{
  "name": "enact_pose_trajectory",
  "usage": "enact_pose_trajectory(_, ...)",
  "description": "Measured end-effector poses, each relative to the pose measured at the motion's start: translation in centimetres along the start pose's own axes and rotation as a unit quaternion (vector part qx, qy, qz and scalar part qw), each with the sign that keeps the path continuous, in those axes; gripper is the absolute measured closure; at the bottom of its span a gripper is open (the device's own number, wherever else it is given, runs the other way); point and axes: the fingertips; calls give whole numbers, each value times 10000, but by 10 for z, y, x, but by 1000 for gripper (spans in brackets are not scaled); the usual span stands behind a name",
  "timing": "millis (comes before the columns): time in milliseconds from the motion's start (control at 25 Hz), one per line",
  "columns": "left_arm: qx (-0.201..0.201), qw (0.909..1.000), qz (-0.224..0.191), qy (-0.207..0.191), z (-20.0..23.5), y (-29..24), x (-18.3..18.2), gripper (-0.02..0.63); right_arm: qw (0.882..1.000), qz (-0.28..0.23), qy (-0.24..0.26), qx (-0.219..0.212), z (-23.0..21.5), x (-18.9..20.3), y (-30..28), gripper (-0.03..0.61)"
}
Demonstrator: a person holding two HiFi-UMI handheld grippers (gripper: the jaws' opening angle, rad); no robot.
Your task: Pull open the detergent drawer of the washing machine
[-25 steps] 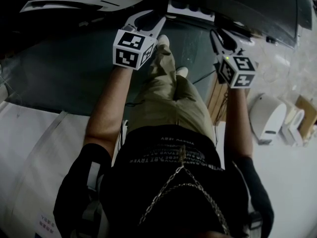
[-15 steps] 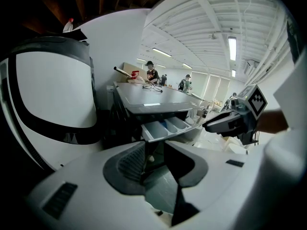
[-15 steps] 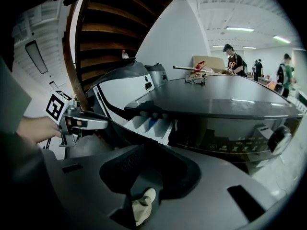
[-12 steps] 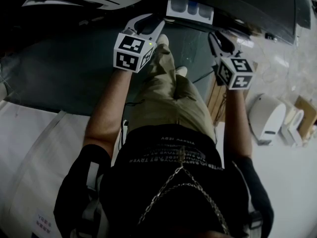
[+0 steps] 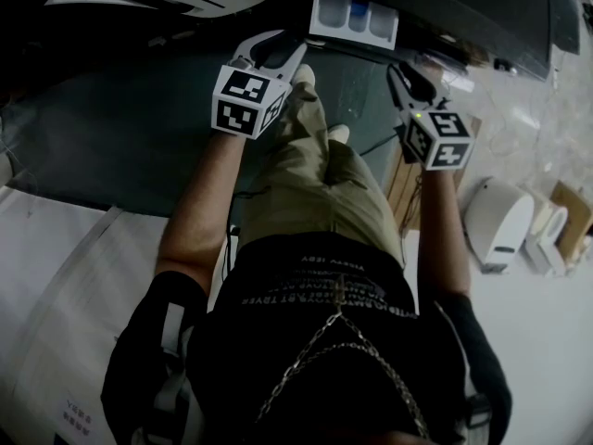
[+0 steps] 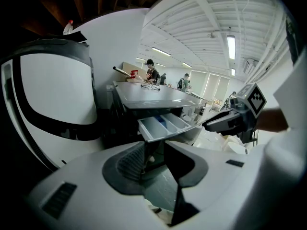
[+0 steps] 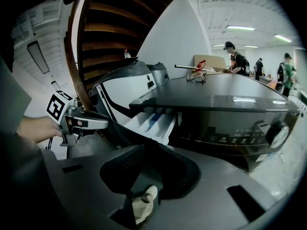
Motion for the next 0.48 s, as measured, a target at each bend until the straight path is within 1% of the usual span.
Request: enact_pose_trajectory(480, -17, 10000, 64, -12, -14, 12, 11, 491, 9999, 107, -44, -47, 9, 14, 14, 502)
Point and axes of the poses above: the fingertips, and each gripper's own axes: y backward along the fingers, z to its left, x out of its underside, and after that the axes turned 2 degrees about -y, right-handed
